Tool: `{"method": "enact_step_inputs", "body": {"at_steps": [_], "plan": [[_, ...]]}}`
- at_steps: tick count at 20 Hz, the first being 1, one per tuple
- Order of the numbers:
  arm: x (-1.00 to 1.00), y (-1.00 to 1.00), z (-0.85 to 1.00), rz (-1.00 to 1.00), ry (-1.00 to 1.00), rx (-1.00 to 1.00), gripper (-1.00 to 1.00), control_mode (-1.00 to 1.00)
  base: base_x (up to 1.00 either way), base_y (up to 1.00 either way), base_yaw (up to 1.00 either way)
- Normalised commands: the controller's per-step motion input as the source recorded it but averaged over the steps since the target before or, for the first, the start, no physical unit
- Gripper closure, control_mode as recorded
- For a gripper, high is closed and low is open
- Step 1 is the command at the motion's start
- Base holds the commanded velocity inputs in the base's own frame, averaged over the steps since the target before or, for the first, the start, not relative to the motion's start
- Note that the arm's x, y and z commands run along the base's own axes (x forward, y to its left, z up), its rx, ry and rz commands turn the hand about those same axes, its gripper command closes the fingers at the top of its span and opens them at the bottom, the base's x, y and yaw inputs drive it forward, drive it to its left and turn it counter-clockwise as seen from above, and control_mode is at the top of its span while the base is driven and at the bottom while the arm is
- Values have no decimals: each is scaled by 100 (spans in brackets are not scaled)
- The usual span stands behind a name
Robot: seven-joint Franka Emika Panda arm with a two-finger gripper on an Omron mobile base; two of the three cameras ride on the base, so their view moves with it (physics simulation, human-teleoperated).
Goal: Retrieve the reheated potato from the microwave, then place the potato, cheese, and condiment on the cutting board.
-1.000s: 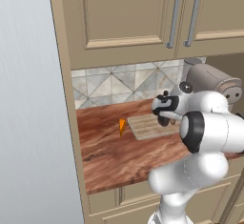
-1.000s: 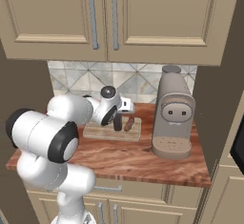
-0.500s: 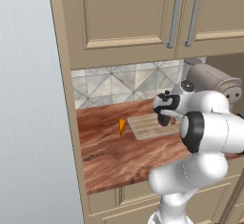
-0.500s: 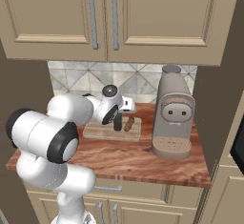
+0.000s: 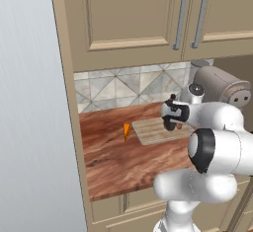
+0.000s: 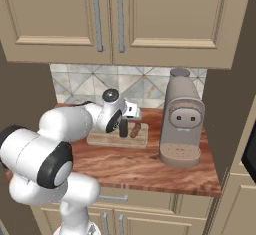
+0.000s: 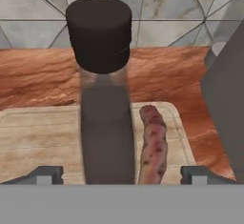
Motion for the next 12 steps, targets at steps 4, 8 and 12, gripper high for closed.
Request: {"method": "enact_step_inputs", "body": {"at_steps": [4,8,12], "plan": [[-49,21,43,-1,9,0,-100,-100,0,0,0],[-50,38,30,0,13,0,-100,-100,0,0,0],[-42,54,23,0,13,0,-100,-100,0,0,0]]}}
